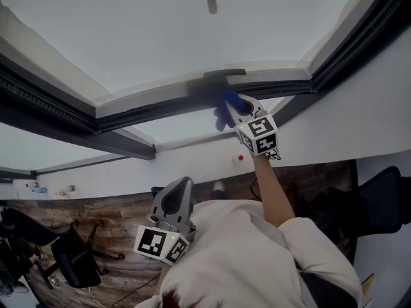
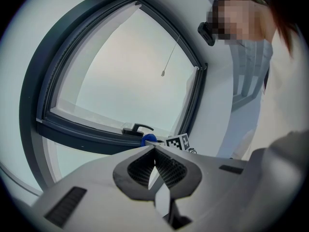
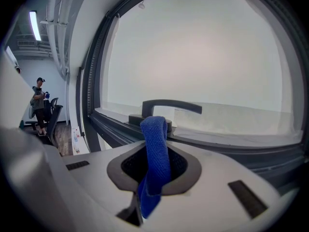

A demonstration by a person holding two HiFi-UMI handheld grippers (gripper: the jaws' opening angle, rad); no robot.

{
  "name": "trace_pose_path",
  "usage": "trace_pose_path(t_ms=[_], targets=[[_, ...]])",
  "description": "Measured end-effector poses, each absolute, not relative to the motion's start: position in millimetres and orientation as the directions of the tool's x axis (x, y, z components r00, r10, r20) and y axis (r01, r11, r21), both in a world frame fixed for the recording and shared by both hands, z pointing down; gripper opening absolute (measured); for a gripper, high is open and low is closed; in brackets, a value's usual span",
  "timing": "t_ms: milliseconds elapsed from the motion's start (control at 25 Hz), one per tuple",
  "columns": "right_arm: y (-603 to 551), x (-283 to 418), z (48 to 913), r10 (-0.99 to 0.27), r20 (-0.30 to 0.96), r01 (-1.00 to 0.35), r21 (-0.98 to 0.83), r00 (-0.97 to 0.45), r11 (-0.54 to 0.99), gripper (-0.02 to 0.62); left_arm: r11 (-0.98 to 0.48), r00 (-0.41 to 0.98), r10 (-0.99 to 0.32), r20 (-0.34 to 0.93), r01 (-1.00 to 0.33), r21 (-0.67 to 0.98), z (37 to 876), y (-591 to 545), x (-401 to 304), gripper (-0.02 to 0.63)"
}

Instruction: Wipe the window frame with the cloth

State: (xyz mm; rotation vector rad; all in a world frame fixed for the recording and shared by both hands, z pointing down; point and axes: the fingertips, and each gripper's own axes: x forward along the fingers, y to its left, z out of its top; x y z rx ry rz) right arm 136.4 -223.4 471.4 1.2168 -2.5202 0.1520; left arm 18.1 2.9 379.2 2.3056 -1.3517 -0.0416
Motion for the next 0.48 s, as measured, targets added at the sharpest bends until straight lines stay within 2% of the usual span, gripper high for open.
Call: trace_pose_path(t_ms=[480], targets=[[-224.9, 147.9, 471.2, -0.756, 0.337, -0.793, 0.041, -0.561, 0.607, 0.049, -0.402, 0.509, -0.835, 0.207, -0.823, 0.402, 379.2, 2.3, 17.0, 0.009]])
